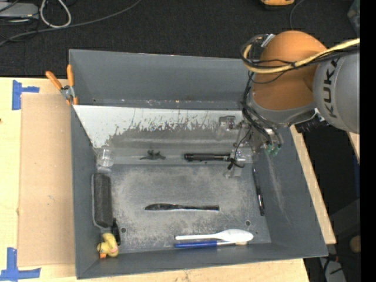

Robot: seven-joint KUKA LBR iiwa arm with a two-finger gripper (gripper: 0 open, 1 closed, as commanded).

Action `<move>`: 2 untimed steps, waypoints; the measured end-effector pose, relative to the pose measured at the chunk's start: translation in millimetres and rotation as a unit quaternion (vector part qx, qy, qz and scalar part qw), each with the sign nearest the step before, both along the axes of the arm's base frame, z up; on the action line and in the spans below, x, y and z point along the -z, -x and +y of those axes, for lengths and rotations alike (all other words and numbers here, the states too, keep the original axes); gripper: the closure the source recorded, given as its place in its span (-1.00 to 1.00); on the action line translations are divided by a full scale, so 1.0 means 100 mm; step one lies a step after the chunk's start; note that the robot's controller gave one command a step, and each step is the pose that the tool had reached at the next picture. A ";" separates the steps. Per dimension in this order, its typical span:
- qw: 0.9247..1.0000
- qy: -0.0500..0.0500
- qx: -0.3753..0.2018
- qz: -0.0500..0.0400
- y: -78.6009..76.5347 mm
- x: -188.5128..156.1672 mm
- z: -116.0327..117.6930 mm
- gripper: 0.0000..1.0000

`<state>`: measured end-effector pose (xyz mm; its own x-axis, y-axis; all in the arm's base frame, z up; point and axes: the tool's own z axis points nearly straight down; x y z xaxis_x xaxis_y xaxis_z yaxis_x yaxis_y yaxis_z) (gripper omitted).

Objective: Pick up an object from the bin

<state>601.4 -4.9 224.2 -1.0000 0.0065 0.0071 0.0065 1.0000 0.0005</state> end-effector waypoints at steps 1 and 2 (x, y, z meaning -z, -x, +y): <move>1.000 0.000 0.000 -0.003 -0.01 -0.03 0.00 -1.00; 0.999 0.000 -0.040 -0.004 0.42 0.87 0.37 -1.00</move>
Offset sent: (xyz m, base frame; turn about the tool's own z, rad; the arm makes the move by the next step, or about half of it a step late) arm -0.0743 0.0652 -0.1542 -0.1470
